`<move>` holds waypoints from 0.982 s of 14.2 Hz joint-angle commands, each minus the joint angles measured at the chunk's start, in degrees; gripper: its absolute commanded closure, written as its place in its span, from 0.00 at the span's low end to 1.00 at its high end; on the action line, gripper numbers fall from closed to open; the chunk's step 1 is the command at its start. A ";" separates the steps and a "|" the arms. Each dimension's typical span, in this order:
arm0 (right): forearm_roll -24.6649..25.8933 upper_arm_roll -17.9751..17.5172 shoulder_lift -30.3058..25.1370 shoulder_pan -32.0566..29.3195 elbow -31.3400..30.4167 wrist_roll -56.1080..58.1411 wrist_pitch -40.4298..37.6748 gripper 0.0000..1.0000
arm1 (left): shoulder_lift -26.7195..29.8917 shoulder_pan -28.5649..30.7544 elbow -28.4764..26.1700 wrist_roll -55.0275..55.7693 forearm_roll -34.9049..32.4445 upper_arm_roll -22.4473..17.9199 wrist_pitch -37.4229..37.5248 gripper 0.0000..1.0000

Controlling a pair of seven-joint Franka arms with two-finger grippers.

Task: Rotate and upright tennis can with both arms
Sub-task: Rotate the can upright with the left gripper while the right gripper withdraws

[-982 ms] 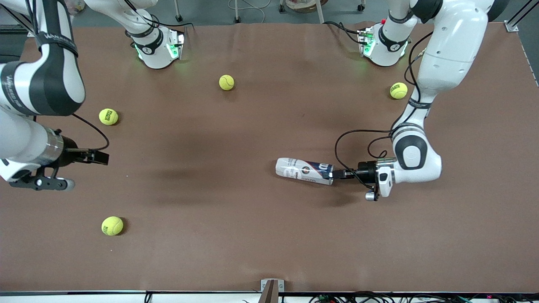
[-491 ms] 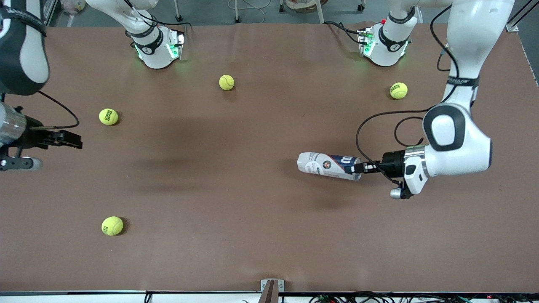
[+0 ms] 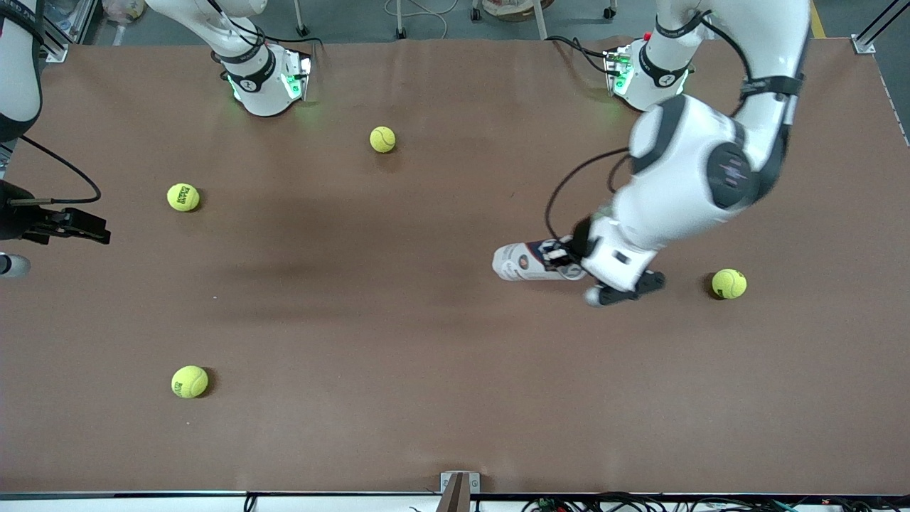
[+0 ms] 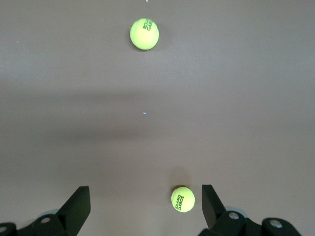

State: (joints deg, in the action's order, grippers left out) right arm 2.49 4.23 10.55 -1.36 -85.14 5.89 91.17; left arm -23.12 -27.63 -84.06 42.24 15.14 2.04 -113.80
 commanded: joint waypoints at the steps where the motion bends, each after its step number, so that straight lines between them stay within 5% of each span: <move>1: 0.93 -0.89 0.70 -0.84 2.52 0.88 -0.99 0.00 | -5.70 -7.33 5.66 9.75 -8.86 -0.90 0.33 0.99; 6: -0.12 -1.33 -1.23 -0.31 2.43 0.62 -4.85 0.00 | -13.70 -17.36 11.20 21.38 -20.22 -1.77 1.03 0.99; 9: -0.21 -1.33 -3.78 -0.40 1.56 0.62 -8.81 0.00 | -15.46 -24.73 11.20 22.79 -21.73 -8.17 2.44 0.99; 12: -0.21 -1.33 -6.76 -0.40 -0.37 0.71 -9.52 0.00 | -16.35 -26.69 11.20 22.80 -21.55 -9.78 2.44 0.97; 13: -0.30 -1.15 -8.08 -0.48 -1.95 0.71 -8.91 0.00 | -16.26 -26.69 11.20 22.45 -21.47 -9.78 2.36 0.86; 14: -0.30 -1.06 -9.05 -0.31 -2.75 0.71 -8.90 0.00 | -16.26 -26.69 11.20 22.27 -21.46 -9.78 2.27 0.64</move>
State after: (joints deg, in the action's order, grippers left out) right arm 2.46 3.36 5.51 -1.29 -83.31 6.05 81.32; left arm -38.38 -54.18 -74.62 64.34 -5.40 -7.11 -112.70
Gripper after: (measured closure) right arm 0.000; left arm 0.903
